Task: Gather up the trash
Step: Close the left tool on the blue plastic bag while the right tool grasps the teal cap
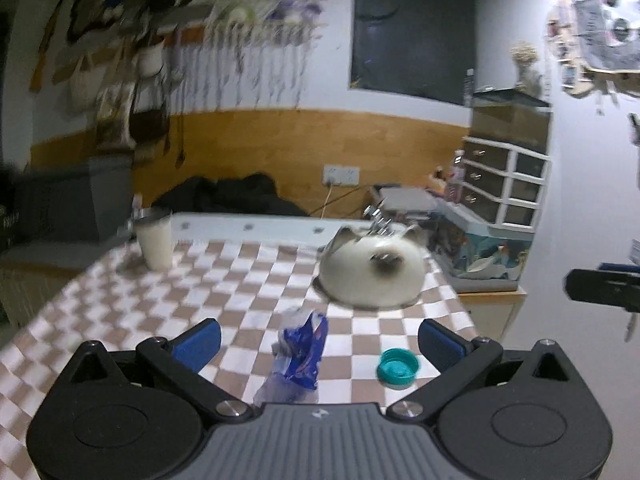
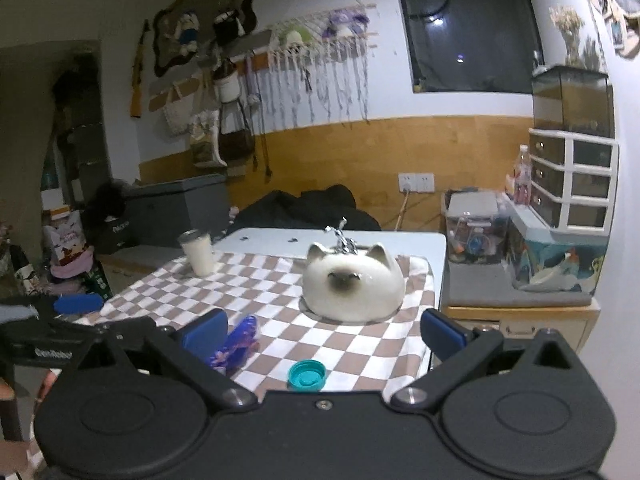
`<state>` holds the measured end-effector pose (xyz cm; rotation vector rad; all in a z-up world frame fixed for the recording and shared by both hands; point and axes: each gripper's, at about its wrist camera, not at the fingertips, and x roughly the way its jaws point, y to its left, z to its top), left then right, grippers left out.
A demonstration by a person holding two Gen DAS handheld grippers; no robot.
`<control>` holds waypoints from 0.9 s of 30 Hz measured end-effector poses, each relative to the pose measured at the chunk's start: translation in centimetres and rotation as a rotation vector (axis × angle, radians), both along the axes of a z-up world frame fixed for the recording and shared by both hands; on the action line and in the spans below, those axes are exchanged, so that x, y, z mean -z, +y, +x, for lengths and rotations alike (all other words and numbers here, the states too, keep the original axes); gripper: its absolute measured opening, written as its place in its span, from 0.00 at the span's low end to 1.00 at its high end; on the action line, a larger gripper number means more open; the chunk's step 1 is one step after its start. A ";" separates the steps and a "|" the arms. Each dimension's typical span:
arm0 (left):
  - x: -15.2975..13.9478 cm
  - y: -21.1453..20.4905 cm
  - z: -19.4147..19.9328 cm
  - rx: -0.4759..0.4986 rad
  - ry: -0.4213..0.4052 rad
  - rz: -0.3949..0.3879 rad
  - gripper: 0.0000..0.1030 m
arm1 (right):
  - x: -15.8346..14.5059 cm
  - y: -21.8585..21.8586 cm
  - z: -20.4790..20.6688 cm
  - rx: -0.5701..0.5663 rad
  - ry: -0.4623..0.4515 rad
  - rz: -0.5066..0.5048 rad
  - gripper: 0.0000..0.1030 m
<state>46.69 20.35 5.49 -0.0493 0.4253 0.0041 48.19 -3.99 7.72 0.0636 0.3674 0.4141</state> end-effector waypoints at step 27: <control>10.4 5.3 8.2 0.004 0.140 -0.293 0.84 | 12.2 9.8 11.3 -0.043 0.088 -0.168 0.99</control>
